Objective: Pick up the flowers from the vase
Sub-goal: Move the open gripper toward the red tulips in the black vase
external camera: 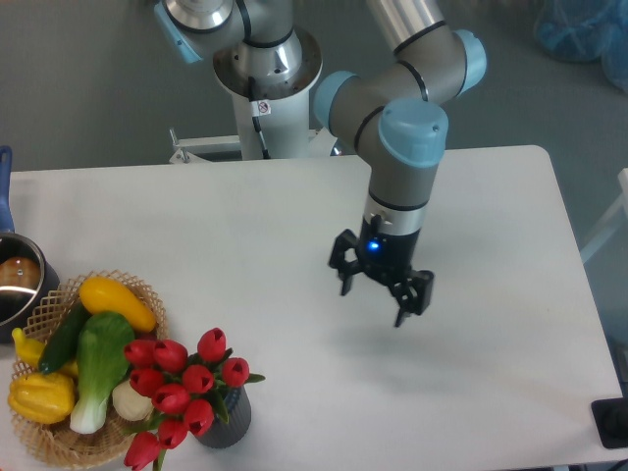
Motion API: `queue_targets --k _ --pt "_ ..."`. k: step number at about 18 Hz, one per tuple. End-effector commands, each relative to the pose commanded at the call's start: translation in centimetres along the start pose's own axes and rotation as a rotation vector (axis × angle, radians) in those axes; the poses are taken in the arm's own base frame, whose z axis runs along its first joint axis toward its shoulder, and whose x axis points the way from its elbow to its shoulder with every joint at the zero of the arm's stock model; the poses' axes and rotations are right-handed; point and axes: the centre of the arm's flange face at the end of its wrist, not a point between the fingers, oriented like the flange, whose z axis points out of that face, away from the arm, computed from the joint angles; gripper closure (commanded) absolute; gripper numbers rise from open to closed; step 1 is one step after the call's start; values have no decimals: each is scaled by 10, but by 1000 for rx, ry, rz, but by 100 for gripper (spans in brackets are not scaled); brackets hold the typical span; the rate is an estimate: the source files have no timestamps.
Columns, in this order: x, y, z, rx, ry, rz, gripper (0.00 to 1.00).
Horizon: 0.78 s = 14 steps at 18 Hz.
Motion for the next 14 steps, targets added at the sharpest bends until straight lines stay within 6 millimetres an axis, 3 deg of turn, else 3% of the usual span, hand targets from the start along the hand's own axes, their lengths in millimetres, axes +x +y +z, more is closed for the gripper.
queue_targets --k 4,6,10,14 --pt "21 -30 -4 20 3 56 0" --pt "28 -36 0 18 12 10 0" --pt "29 -46 5 44 25 -4 0" --pt "13 -58 24 157 103 -100 0"
